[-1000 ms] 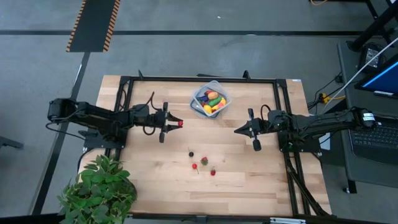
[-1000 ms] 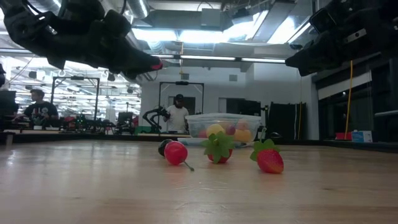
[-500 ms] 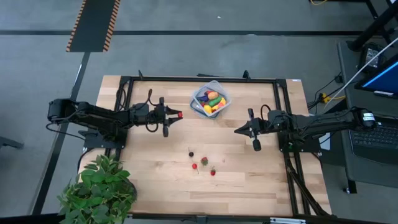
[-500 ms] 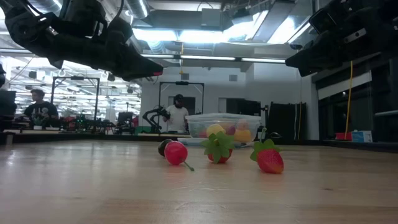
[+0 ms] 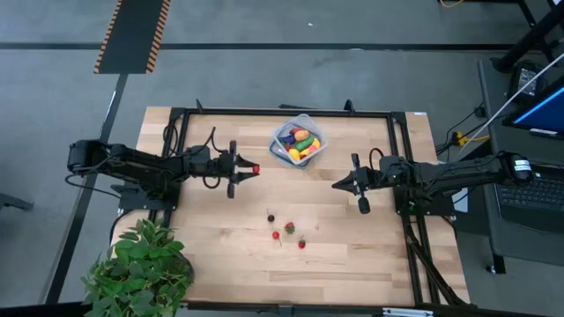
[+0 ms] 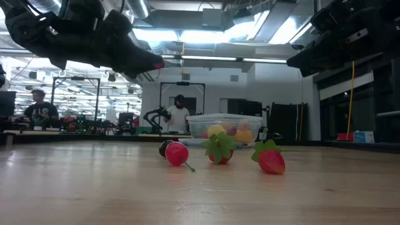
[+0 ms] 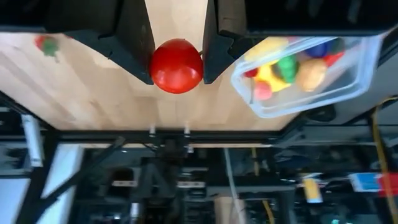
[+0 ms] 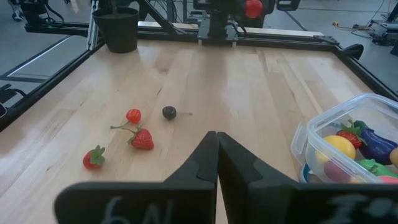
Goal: Pick and placing Produce into tupperware
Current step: Put the top red cherry into the transparent container
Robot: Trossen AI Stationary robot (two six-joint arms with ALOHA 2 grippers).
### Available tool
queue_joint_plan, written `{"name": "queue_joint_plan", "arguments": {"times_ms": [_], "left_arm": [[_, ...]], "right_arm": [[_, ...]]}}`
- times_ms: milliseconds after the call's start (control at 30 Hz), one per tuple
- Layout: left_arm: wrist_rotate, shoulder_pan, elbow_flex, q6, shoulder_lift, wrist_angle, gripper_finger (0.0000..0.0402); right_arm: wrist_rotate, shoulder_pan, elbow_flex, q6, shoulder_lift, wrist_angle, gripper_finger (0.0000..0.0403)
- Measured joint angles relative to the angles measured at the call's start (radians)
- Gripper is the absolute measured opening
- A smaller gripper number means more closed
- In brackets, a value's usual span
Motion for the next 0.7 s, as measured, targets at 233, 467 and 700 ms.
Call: {"name": "queue_joint_plan", "arguments": {"times_ms": [233, 467, 700], "left_arm": [[0.167, 0.052, 0.063, 0.003, 0.000, -0.124, 0.0099], [0.199, 0.128, 0.182, 0.061, 0.019, -0.369, 0.0099], [0.306, 0.187, 0.326, 0.109, 0.154, -0.510, 0.0099]], "right_arm": [[0.000, 0.000, 0.000, 0.002, 0.000, 0.000, 0.0008], [0.000, 0.000, 0.000, 0.004, 0.000, 0.001, 0.0008], [0.000, 0.000, 0.000, 0.004, 0.000, 0.001, 0.0008]]}}
